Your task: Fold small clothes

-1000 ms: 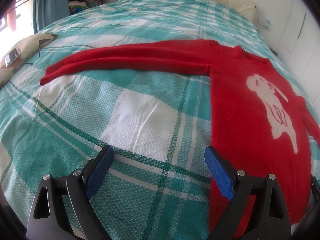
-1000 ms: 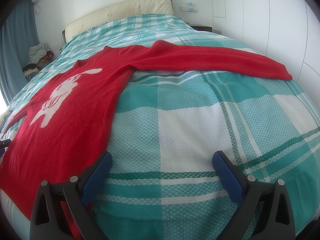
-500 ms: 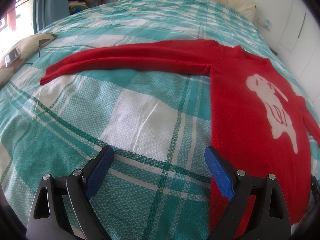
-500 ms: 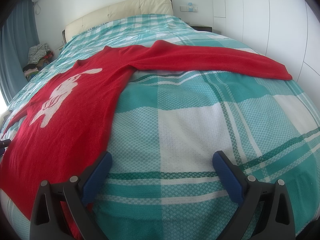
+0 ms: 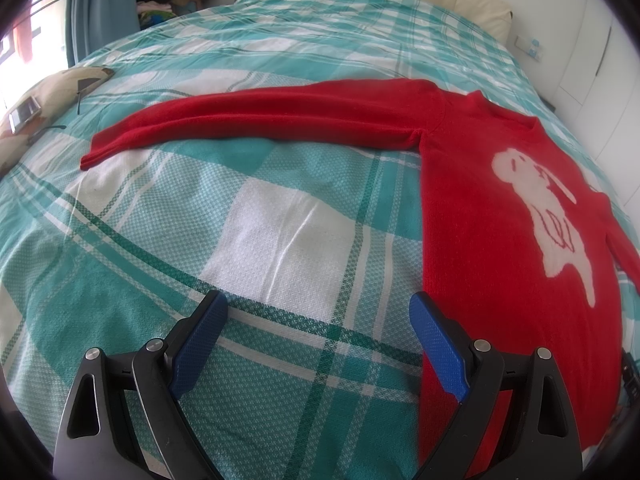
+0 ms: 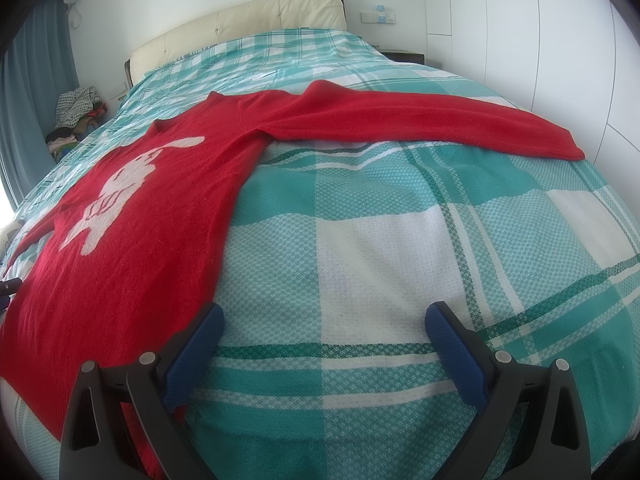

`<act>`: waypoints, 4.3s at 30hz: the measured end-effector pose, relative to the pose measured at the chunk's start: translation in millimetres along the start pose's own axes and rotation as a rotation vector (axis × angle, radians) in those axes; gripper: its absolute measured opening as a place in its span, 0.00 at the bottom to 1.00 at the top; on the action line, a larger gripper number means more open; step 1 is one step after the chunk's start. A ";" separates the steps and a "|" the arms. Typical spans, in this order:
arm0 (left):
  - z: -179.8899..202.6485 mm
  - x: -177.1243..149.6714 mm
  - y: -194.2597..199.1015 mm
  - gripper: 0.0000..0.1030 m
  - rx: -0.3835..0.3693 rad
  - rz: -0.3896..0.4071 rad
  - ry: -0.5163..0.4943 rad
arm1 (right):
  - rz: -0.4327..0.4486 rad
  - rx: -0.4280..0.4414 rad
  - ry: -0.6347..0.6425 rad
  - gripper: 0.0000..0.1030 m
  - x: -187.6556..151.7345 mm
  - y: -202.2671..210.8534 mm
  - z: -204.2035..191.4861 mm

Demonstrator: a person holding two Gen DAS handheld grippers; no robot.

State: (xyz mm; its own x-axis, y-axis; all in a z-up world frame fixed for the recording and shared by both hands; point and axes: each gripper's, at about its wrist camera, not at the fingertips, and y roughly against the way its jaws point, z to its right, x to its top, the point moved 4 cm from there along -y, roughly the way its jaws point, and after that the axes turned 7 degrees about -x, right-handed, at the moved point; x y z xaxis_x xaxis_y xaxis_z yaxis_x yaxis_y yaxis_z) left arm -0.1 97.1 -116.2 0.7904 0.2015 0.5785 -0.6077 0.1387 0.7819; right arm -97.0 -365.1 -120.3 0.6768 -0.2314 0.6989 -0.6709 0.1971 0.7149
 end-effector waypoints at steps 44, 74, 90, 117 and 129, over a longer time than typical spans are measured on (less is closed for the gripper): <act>0.7 0.6 0.1 0.91 0.001 -0.001 -0.001 | 0.000 -0.001 0.000 0.97 0.0 0.3 -0.9; 1.3 0.6 -0.1 0.91 0.002 -0.001 -0.001 | 0.000 -0.001 0.000 0.97 0.0 0.6 -1.5; 1.3 1.1 0.1 0.91 0.003 -0.001 -0.001 | 0.000 -0.001 0.000 0.97 0.2 0.7 -1.7; 8.9 1.6 9.5 0.91 -0.046 0.044 -0.025 | 0.000 -0.001 0.000 0.97 0.3 0.9 -2.1; 14.0 4.7 13.9 0.92 -0.063 0.073 -0.036 | 0.000 -0.001 0.000 0.97 0.3 0.9 -2.3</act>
State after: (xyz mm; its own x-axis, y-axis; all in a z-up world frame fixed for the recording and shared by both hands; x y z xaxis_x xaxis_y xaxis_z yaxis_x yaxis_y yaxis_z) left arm -3.8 86.4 -99.3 0.7452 0.1781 0.6426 -0.6668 0.1856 0.7218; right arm -96.7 -362.8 -119.4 0.6769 -0.2315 0.6987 -0.6703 0.1982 0.7151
